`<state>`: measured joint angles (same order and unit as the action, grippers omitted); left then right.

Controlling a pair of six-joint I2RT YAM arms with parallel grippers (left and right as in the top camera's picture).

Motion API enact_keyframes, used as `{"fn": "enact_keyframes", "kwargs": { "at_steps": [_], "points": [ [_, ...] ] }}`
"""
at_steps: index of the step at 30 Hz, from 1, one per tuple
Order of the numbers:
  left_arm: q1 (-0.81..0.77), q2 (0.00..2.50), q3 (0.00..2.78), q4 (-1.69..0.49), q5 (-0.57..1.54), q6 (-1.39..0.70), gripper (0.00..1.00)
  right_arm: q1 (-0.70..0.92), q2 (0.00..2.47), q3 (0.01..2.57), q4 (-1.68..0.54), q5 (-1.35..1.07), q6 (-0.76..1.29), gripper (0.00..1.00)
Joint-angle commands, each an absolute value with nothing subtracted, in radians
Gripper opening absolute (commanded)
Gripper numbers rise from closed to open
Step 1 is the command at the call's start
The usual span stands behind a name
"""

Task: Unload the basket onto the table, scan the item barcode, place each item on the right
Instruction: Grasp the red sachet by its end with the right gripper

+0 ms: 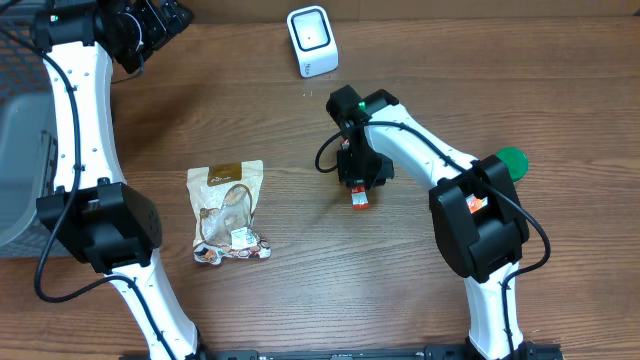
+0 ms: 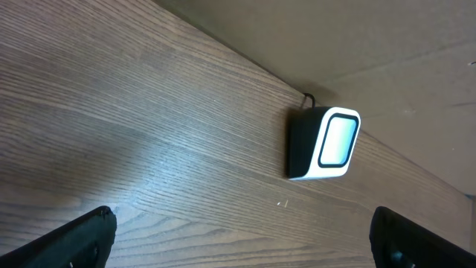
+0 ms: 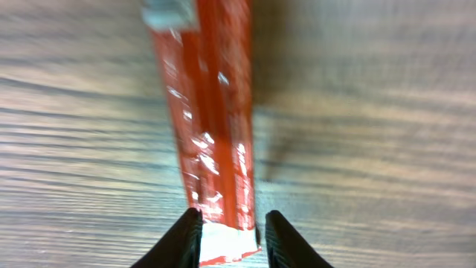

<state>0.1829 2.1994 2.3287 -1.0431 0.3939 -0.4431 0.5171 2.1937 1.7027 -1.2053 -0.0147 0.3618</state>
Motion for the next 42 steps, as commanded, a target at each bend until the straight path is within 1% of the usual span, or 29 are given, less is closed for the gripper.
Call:
{"fn": "enact_keyframes", "kwargs": {
  "at_steps": [1, 3, 7, 14, 24, 29, 38, 42],
  "points": [
    [0.176, 2.192, 2.325, -1.043, 0.408, -0.45, 1.0, 0.521, 2.199, 1.742, -1.204, 0.008, 0.305, 0.38],
    [0.176, 2.192, 2.325, -1.043, 0.408, -0.45, 1.0, 0.521, 2.2, 1.741, -1.202, 0.041, 0.305, 0.43],
    [0.176, 2.192, 2.325, -1.043, 0.408, -0.45, 1.0, 0.52, 2.2, 1.74, -1.209, 0.108, 0.306, 0.45],
    [0.176, 2.192, 2.325, -1.043, 0.408, -0.45, 1.0, 0.527, 2.202, 1.718, -1.26, -0.028, 0.314, 0.46],
    [0.176, 2.192, 2.325, -1.043, 0.408, -0.45, 1.0, 0.529, 2.204, 1.657, -1.253, -0.028, 0.317, 0.44],
    [0.176, 2.192, 2.325, -1.043, 0.408, -0.45, 0.99, 0.529, 2.204, 1.649, -1.221, -0.028, 0.318, 0.38],
    [0.176, 2.192, 2.325, -1.043, 0.408, -0.45, 1.0, 0.529, 2.204, 1.642, -1.231, -0.028, 0.318, 0.38],
    [0.176, 2.192, 2.325, -1.043, 0.408, -0.45, 1.0, 0.529, 2.204, 1.613, -1.201, -0.028, 0.318, 0.34]
  ]
}}
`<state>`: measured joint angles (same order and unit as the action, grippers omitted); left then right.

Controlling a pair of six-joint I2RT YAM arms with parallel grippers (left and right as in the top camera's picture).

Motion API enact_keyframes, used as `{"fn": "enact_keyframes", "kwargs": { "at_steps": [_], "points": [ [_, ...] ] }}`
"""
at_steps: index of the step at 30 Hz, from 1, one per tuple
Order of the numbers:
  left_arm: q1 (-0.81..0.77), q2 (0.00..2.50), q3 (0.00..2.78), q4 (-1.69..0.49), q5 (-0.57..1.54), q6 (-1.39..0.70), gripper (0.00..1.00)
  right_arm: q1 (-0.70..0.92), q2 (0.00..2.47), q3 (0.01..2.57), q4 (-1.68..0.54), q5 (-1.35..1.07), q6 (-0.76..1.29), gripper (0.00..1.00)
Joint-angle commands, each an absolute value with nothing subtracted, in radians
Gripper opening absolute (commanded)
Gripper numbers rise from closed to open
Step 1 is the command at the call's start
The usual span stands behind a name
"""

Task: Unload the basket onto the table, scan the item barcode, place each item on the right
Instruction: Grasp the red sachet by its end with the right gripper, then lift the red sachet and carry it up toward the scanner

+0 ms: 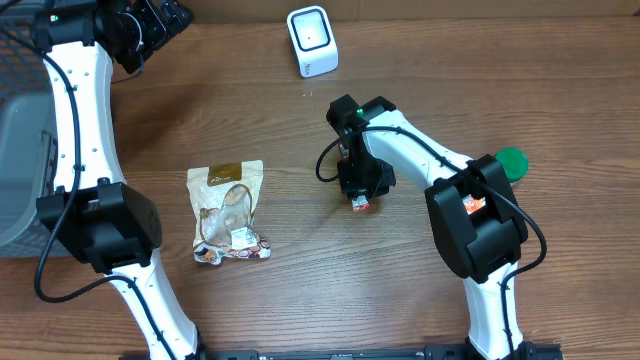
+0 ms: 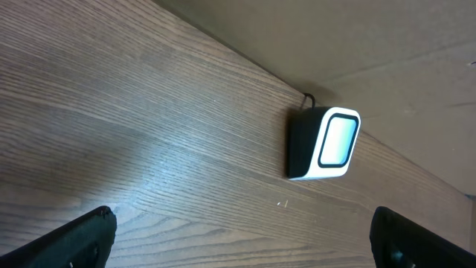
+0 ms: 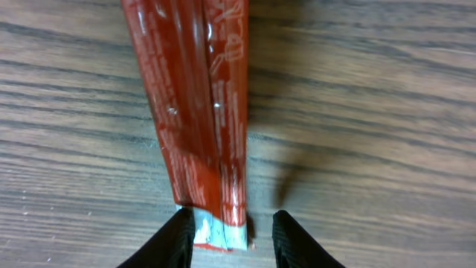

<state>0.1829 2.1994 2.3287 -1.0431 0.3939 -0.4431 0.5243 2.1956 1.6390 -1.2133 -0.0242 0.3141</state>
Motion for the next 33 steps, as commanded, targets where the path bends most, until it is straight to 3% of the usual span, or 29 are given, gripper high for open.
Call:
{"fn": "enact_keyframes", "kwargs": {
  "at_steps": [1, 9, 15, 19, 20, 21, 22, 23, 24, 33],
  "points": [
    [0.176, 2.192, 2.325, -1.043, 0.408, -0.45, 1.0, 0.529, 2.204, 1.599, -1.189, -0.028, 0.318, 0.33],
    [0.176, 2.192, 2.325, -1.043, 0.408, -0.45, 1.0, 0.529, 2.204, 1.53, -1.131, -0.028, 0.317, 0.27],
    [0.176, 2.192, 2.325, -1.043, 0.408, -0.45, 1.0, 0.529, 2.204, 1.53, -1.131, -0.059, 0.317, 0.08],
    [0.176, 2.192, 2.325, -1.043, 0.408, -0.45, 1.0, 0.529, 2.204, 1.53, -1.124, -0.105, 0.317, 0.1],
    [0.176, 2.192, 2.325, -1.043, 0.408, -0.45, 1.0, 0.529, 2.204, 1.53, -1.121, -0.107, 0.317, 0.18],
    [0.176, 2.192, 2.325, -1.043, 0.408, -0.45, 1.0, 0.529, 2.204, 1.53, -1.118, -0.108, 0.317, 0.19],
    [0.176, 2.192, 2.325, -1.043, 0.408, -0.45, 1.0, 0.529, 2.204, 1.53, -1.113, -0.107, 0.316, 0.18],
    [0.176, 2.192, 2.325, -1.043, 0.408, -0.45, 1.0, 0.529, 2.204, 1.53, -1.109, -0.107, 0.316, 0.08],
    [0.176, 2.192, 2.325, -1.043, 0.408, -0.45, 1.0, 0.529, 2.204, 1.53, -1.105, -0.107, 0.316, 0.04],
    [0.176, 2.192, 2.325, -1.043, 0.408, -0.45, 1.0, 0.49, 2.199, 1.624, -1.175, -0.107, 0.317, 0.04]
  ]
}}
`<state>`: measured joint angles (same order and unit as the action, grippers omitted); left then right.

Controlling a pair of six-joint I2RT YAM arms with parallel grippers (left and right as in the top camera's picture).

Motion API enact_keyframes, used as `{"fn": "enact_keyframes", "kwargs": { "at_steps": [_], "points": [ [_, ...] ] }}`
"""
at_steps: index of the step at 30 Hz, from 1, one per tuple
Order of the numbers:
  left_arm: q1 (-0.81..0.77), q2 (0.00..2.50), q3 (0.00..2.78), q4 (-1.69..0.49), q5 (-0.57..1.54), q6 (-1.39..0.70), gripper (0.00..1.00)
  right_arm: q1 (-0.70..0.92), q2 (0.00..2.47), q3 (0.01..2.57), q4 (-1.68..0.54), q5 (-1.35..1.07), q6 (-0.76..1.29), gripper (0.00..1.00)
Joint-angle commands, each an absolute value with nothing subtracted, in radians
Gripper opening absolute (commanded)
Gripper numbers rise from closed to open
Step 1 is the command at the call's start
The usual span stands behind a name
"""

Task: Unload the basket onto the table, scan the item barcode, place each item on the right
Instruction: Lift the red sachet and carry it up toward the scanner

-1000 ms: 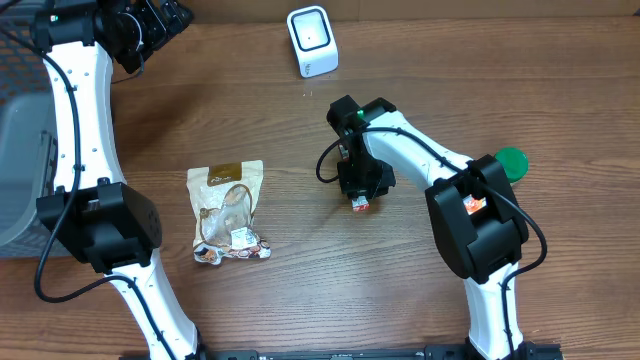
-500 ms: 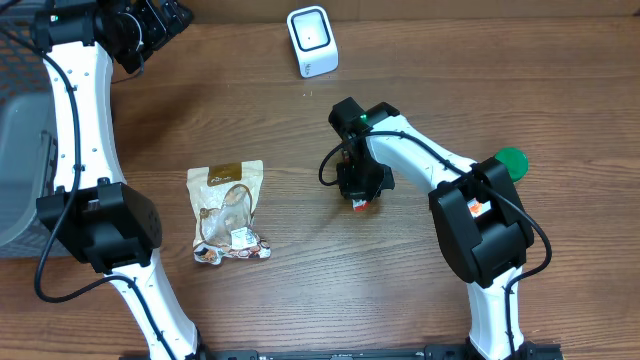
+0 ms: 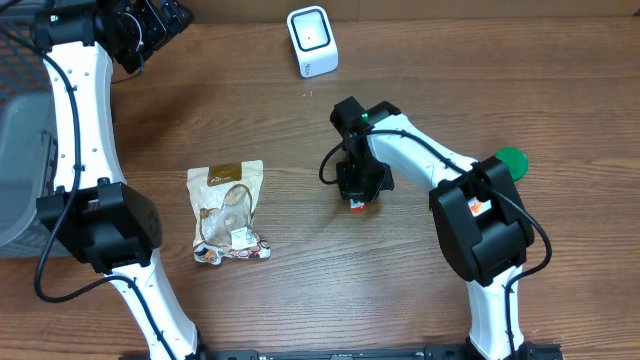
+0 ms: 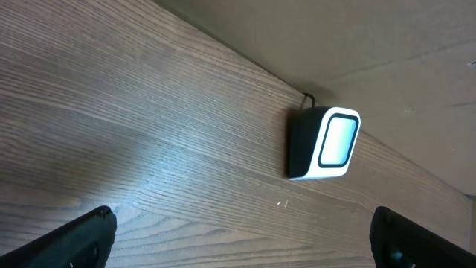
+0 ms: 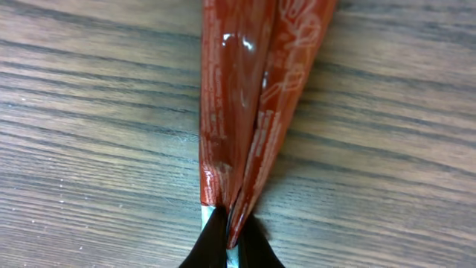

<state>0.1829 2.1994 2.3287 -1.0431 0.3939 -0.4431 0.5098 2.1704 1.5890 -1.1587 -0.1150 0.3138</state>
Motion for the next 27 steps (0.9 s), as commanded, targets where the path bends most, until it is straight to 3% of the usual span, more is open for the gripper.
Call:
{"fn": "enact_keyframes", "kwargs": {
  "at_steps": [1, 13, 27],
  "points": [
    [0.176, 2.192, 2.325, -1.043, 0.408, -0.45, 1.0, 0.488, 2.191, 1.64, -1.184, -0.106, 0.316, 0.04],
    [0.176, 2.192, 2.325, -1.043, 0.408, -0.45, 1.0, 0.499, 2.024, 1.699, -1.161, -0.092, 0.274, 0.04],
    [0.176, 2.192, 2.325, -1.043, 0.408, -0.45, 1.0, 0.495, 2.018, 1.699, -1.112, -0.324, 0.037, 0.04]
  ]
}}
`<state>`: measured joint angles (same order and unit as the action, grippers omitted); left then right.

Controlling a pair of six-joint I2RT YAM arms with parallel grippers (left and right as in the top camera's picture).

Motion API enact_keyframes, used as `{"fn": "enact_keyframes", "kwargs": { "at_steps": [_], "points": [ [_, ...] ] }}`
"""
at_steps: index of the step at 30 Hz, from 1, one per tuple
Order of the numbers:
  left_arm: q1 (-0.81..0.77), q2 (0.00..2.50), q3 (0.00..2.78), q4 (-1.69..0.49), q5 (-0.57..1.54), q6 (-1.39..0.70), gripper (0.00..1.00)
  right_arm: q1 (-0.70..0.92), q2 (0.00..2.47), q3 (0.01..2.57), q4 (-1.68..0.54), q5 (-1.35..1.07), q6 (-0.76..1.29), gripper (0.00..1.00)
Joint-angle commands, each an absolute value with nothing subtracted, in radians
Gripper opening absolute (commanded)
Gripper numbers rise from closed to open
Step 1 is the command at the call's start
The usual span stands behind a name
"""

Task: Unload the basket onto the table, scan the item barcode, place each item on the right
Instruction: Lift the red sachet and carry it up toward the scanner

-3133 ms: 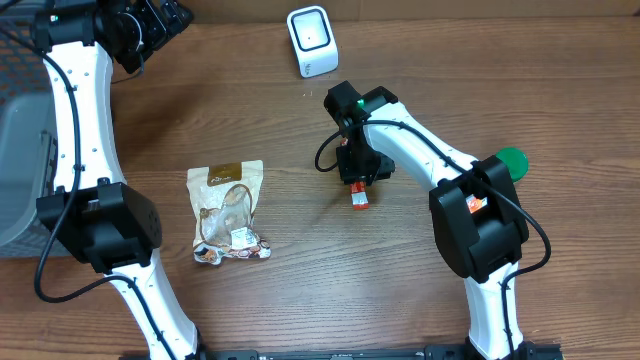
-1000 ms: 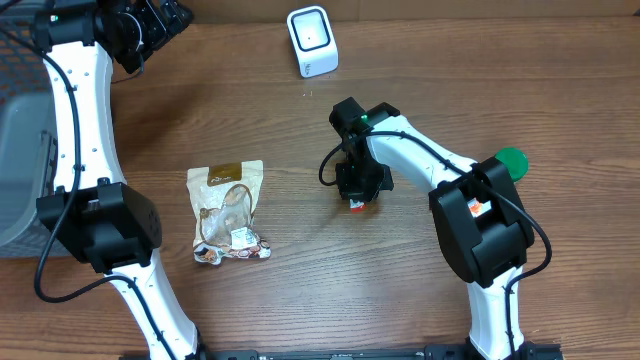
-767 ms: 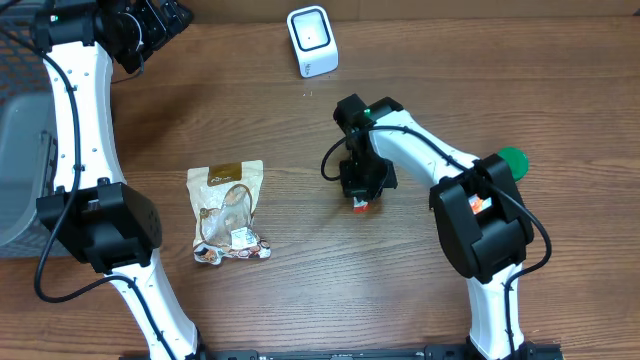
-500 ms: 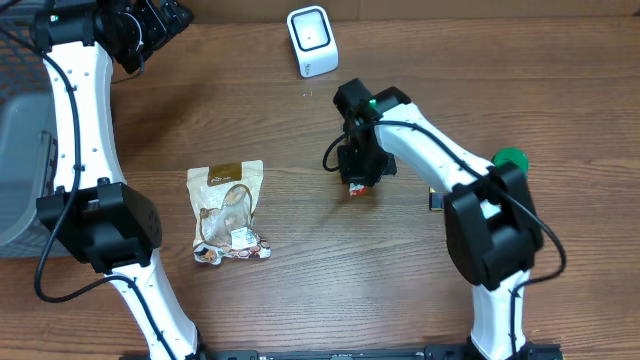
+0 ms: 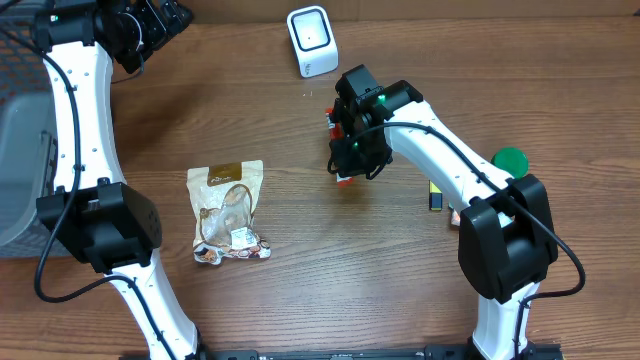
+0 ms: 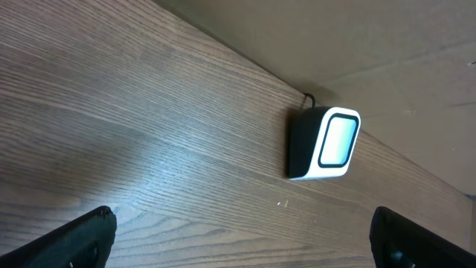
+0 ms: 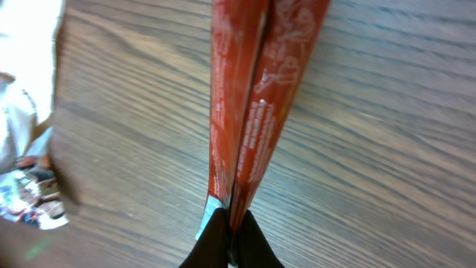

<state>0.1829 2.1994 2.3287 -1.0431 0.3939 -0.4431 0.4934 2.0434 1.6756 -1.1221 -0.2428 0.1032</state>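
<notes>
My right gripper (image 7: 229,240) is shut on the end of a long red packet (image 7: 253,97) and holds it off the table. In the overhead view the right gripper (image 5: 348,165) hangs over the table's middle, with the red packet (image 5: 343,181) showing below it. The white barcode scanner (image 5: 312,40) stands at the far edge, up and left of it. The left wrist view shows the scanner (image 6: 327,141) with its lit window. My left gripper (image 6: 242,249) is open with nothing between its fingers, and sits at the far left corner (image 5: 170,18).
A clear snack bag (image 5: 228,210) lies left of centre, and its edge (image 7: 22,149) shows in the right wrist view. A grey bin (image 5: 20,170) sits at the left edge. A green disc (image 5: 511,160) and a small yellow-black item (image 5: 435,195) lie to the right.
My right gripper, shut on the red packet, was low on the table and is now raised and nearer the scanner, packet in it. A small yellow-black item now shows where the arm was.
My right gripper stood open astride the end of the red packet lying on the table, and still did at 2.0 s ago. By 0.9 s ago it had shut on that end. Now the packet is off the table. The left arm has stayed still.
</notes>
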Motion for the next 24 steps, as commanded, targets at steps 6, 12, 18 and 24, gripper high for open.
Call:
{"fn": "enact_keyframes", "kwargs": {
  "at_steps": [6, 12, 18, 24],
  "points": [
    [0.175, 2.192, 2.325, -1.042, 0.415, -0.46, 1.0, 0.494, 2.018, 1.699, -1.124, -0.464, -0.081, 0.04],
    [0.176, 2.192, 2.325, -1.043, 0.356, -0.461, 1.0, 0.485, 2.018, 1.699, -1.123, -0.493, -0.085, 0.04],
    [0.173, 2.192, 2.325, -1.087, 0.455, -0.485, 1.0, 0.451, 2.018, 1.699, -1.123, -0.599, -0.088, 0.04],
    [0.153, 2.192, 2.325, -1.354, 0.52, -0.368, 1.0, 0.43, 2.018, 1.699, -1.114, -0.641, -0.088, 0.04]
  ]
}}
